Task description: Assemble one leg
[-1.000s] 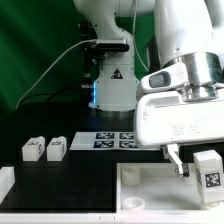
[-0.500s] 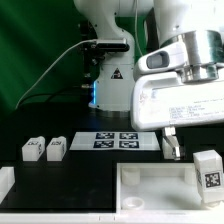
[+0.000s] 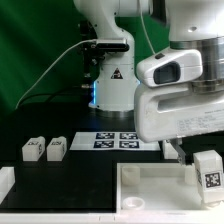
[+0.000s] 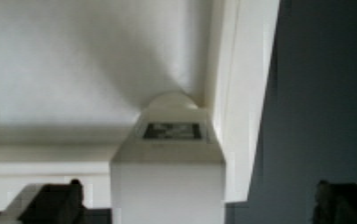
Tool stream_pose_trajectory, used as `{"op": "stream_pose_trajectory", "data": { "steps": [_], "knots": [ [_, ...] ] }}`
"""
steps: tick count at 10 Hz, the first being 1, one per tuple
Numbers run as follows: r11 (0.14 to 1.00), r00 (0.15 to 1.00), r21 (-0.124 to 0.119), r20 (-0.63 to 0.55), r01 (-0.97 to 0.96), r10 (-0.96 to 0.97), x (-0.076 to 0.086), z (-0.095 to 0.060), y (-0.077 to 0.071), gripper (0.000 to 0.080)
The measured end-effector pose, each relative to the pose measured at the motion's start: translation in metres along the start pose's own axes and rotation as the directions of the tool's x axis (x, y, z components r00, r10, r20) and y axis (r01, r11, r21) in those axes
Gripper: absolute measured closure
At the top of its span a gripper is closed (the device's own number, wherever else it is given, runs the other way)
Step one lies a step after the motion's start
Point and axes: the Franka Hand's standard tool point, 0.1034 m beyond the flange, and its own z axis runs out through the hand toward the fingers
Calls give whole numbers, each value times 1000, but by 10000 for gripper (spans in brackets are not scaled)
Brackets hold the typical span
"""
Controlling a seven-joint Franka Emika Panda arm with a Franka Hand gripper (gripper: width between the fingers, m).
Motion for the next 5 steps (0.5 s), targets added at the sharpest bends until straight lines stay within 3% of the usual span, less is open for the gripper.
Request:
{"op": "stream_pose_trajectory", "data": {
  "steps": [4, 5],
  "knots": [
    [1000, 1000, -3, -1, -23, 23, -2, 13, 4, 166],
    [1000, 1000, -3, 0, -24, 24, -2, 13, 4, 346]
  ]
}}
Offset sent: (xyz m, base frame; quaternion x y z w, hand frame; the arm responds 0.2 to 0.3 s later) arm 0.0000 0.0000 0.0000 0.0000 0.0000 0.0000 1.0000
